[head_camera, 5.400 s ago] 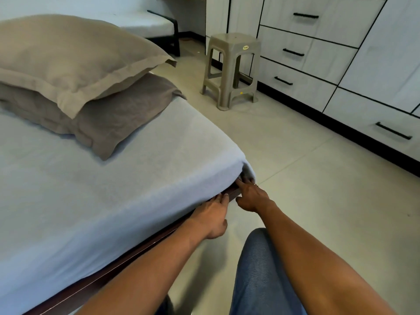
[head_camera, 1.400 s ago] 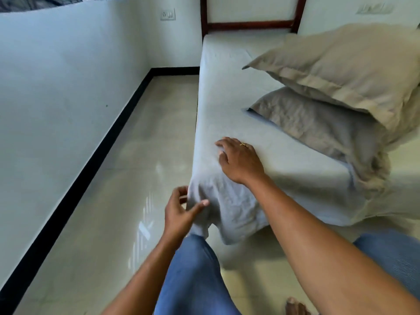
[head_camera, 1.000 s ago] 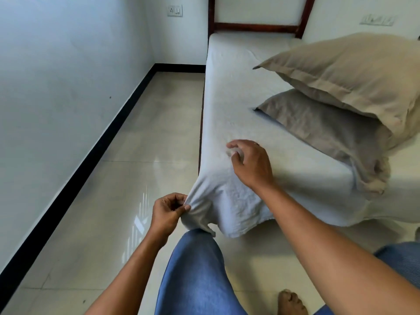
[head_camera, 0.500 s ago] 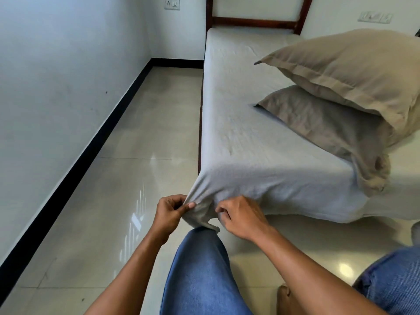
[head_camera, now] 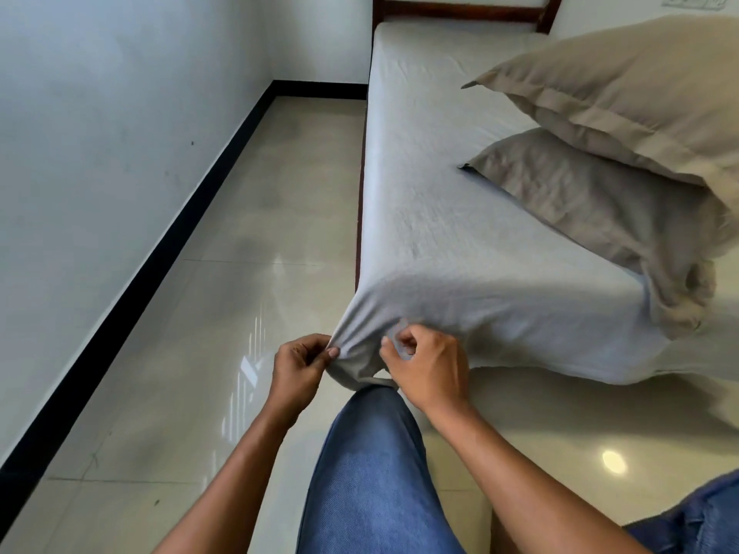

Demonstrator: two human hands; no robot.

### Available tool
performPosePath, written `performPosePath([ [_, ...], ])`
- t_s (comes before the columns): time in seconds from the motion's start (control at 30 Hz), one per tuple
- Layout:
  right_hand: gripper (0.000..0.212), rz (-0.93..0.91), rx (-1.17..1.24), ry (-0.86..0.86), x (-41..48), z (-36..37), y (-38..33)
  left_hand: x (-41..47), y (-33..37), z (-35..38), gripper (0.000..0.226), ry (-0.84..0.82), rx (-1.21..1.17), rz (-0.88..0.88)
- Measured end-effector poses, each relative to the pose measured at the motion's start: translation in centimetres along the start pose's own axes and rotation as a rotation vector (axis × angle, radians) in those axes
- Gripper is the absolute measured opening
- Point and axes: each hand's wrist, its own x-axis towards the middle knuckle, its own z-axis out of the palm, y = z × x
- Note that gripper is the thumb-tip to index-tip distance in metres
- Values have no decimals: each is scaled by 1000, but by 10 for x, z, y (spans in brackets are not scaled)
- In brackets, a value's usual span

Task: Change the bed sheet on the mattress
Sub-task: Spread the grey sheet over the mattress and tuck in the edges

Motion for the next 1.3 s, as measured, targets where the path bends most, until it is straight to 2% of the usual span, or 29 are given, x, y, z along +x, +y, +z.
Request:
performPosePath([
  [0.07,63,185,39,-27,-1,9,-6,-3,0,1,14,-8,47,9],
  [0.13,76,233,23,-59,3,20,-19,-4,4,2,15,-19,128,41],
  [0.27,54,315,145,-36,10,36,-34,-8,14,5,14,-55,213,79],
  [0.47,33,128,188,70,-16,11,-24,-20,25,11,8,-80,299,73],
  [0.57,24,31,180,82,-19,1,-16,-22,34,19,35,78,135,76],
  [0.63,22,-8,185,88,-16,-4,-13,-20,38,29,40,136,-76,1],
  [0.73,21,-116,189,111,-15,-9,-9,-14,41,53,35,59,-219,-119],
  [0.87,18,-256,156,124,-19,-6,-4,-7,31,68,40,22,-323,-241],
  [1.0,8,-382,57,60,-22,2,-1,-11,30,67,31,-129,-321,-255],
  [1.07,16,-399,1,22,-22,7,0,-15,29,70,26,-165,-394,-286],
  [1.2,29,-372,-62,-137,-23,13,3,-7,14,69,32,-191,-743,-453],
  [1.27,23,-363,-61,-168,-25,12,8,-2,10,66,46,-199,-740,-488],
  [1.3,17,-336,-31,-143,-25,10,10,0,8,65,53,-179,-644,-475],
])
